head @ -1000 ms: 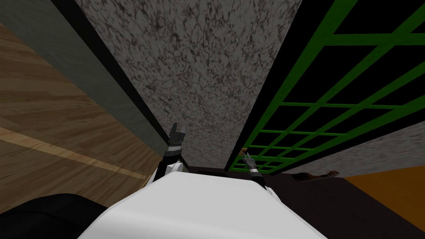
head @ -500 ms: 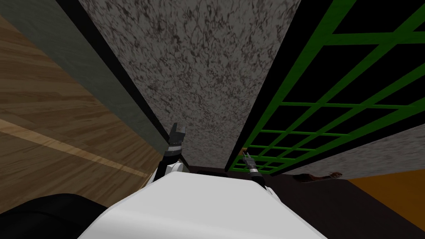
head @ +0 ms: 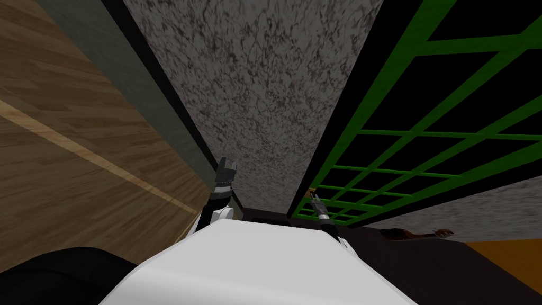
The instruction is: Pull the door open
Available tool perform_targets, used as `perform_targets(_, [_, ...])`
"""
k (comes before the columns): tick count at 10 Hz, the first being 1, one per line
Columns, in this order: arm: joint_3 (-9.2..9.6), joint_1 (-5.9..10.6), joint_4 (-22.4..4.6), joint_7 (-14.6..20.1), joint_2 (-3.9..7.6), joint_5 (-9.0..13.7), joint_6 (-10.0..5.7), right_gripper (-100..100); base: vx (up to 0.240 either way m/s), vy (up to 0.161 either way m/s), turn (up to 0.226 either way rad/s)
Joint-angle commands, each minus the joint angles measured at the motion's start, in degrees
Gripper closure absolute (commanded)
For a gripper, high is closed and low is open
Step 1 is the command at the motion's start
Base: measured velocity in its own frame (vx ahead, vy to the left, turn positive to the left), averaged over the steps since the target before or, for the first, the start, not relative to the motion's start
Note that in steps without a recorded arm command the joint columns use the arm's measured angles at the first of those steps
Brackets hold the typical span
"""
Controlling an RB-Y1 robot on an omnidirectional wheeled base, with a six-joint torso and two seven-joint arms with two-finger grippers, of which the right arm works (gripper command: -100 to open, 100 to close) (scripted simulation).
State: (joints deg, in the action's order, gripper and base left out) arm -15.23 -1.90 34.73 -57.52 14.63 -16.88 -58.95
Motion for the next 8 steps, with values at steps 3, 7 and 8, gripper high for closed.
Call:
perform_targets(3, [0.53,0.06,-0.13,4.37,-0.09,1.62,0.21,100,-0.043,-0.022,0.074])
perform_targets(7, [1.06,0.17,-0.09,9.76,-0.04,3.70,0.54,100,-0.051,-0.029,0.090])
perform_targets(8, [1.21,0.20,-0.07,11.36,-0.03,4.30,0.64,100,-0.049,-0.026,0.080])
